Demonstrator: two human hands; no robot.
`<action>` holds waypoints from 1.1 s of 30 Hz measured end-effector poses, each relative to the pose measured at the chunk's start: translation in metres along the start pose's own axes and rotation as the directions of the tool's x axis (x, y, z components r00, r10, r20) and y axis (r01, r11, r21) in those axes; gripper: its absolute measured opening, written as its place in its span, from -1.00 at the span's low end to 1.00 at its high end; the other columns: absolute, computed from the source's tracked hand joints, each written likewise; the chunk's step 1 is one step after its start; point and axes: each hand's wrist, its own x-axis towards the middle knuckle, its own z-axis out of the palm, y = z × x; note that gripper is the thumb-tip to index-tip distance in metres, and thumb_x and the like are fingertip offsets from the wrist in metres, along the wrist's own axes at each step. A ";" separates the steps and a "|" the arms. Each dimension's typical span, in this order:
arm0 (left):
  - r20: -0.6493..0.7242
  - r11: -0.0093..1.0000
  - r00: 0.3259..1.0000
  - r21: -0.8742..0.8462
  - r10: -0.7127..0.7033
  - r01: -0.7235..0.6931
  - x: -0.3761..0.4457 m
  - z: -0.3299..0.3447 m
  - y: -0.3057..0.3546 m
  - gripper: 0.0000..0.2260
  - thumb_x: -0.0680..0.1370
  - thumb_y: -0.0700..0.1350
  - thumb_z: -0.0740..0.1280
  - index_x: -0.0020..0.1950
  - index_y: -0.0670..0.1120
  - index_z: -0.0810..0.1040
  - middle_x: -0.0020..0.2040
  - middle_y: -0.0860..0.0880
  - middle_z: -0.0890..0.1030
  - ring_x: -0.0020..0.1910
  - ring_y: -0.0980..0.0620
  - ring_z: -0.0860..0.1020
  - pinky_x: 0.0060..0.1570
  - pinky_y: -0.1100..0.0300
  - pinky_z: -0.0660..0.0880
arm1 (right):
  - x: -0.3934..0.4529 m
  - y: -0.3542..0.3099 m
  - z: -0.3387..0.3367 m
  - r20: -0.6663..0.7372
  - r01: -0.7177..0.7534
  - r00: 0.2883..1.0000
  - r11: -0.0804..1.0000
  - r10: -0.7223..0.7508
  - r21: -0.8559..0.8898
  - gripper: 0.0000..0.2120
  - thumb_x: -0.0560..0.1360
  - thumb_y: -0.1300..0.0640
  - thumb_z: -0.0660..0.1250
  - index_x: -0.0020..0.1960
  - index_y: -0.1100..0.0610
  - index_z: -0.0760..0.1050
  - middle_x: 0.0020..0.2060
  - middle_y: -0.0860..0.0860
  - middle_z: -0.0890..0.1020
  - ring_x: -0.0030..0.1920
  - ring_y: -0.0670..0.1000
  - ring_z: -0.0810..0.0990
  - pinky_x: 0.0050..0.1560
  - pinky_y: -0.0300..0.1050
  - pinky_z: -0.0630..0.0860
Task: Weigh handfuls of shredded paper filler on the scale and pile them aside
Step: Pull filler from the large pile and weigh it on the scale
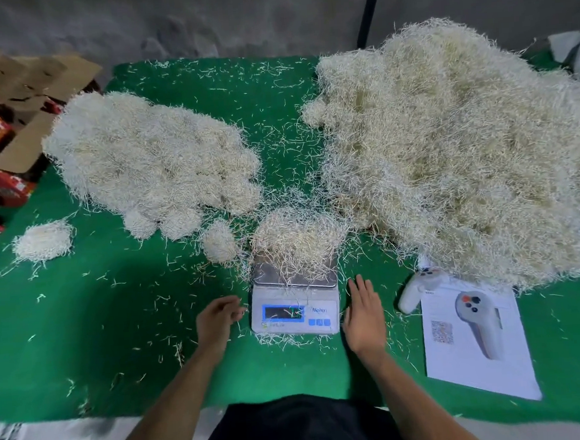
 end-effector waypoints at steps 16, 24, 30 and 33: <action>-0.024 0.996 0.996 0.048 0.082 -0.081 -0.005 0.003 -0.008 -0.90 0.57 -0.23 0.42 0.07 -0.16 0.65 -0.13 -0.06 0.73 -0.12 0.00 0.72 0.01 0.16 0.63 | -0.001 -0.002 -0.005 0.028 0.008 1.000 0.998 -0.006 -0.070 -0.44 0.72 0.17 0.01 0.68 0.15 -0.07 0.66 0.07 -0.12 0.65 0.08 -0.20 0.65 0.03 -0.18; -0.016 0.984 0.994 0.147 0.104 -0.100 -0.006 0.004 -0.001 -0.88 0.58 -0.24 0.36 0.09 -0.18 0.65 -0.11 -0.08 0.72 -0.10 -0.02 0.72 0.02 0.11 0.64 | 0.001 -0.001 -0.011 -0.007 0.014 1.000 0.999 -0.014 -0.033 -0.46 0.71 0.14 0.09 0.66 0.13 0.08 0.66 0.05 0.04 0.66 0.08 -0.02 0.64 0.03 -0.05; 0.045 0.939 0.968 0.236 0.246 -0.250 0.006 0.016 0.040 -0.82 0.64 -0.29 0.28 0.18 -0.33 0.58 0.02 -0.28 0.66 -0.03 -0.19 0.66 -0.01 -0.02 0.66 | 0.043 0.005 -0.057 0.060 0.050 0.997 0.996 -0.055 0.076 -0.64 0.67 0.15 0.26 0.45 0.13 0.46 0.34 0.09 0.53 0.31 0.11 0.52 0.36 0.07 0.49; 0.020 0.913 0.936 0.213 0.351 -0.347 0.008 0.036 0.075 -0.82 0.63 -0.30 0.28 0.20 -0.27 0.58 0.05 -0.18 0.65 0.02 -0.09 0.62 0.08 0.06 0.61 | 0.071 0.003 -0.085 0.013 0.068 0.997 0.992 -0.070 0.108 -0.59 0.64 0.25 0.29 0.48 0.14 0.42 0.41 0.09 0.50 0.36 0.14 0.52 0.36 0.09 0.51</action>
